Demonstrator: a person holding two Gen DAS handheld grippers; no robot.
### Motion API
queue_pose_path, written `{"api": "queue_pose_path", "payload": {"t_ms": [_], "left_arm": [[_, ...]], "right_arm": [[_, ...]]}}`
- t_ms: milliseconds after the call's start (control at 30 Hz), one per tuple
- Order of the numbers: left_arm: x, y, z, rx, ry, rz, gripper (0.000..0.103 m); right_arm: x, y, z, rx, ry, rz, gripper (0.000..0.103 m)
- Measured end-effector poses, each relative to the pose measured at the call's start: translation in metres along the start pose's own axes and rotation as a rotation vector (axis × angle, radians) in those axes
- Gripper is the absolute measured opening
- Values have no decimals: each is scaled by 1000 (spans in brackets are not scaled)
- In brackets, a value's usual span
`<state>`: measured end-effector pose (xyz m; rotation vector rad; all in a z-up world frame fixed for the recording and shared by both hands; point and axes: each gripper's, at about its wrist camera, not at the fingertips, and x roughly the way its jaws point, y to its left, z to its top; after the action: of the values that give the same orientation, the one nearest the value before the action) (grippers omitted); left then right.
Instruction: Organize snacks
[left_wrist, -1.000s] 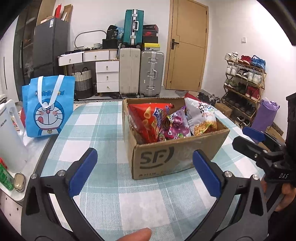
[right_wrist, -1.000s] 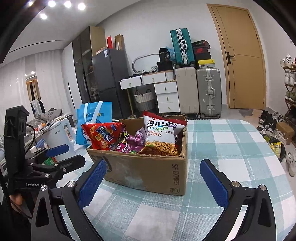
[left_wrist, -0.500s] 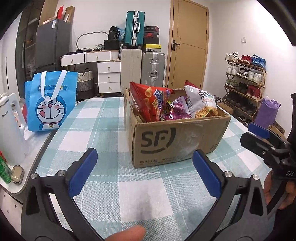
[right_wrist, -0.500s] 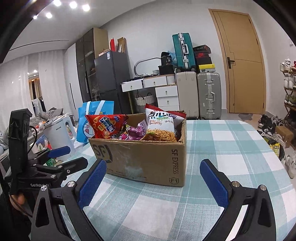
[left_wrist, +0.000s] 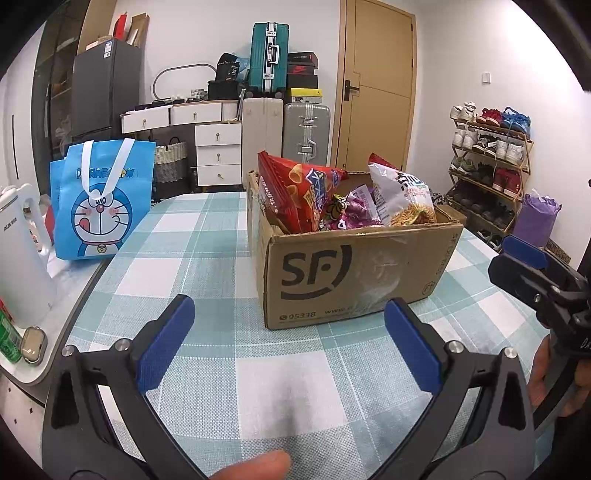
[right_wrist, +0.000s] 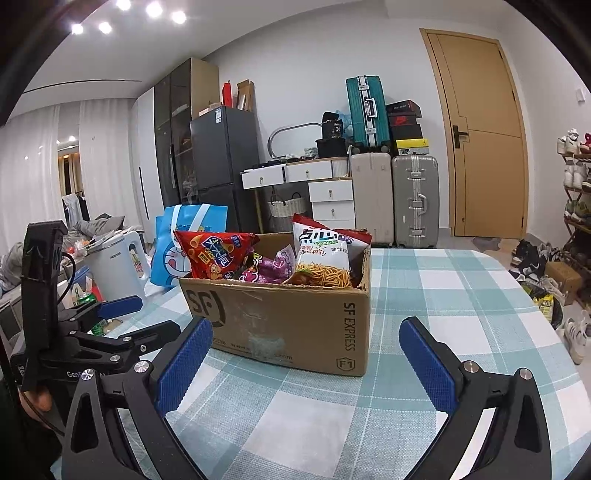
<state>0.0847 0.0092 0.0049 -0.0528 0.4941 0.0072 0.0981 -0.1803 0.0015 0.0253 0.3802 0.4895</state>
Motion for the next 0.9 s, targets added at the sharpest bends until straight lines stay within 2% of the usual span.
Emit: {"api": "queue_pose_path", "payload": {"t_ms": [900], "left_arm": [[3,-2,0,13,-3,3,103]], "right_arm": [[-2,-1,-1,4,-9,-3,103]]}}
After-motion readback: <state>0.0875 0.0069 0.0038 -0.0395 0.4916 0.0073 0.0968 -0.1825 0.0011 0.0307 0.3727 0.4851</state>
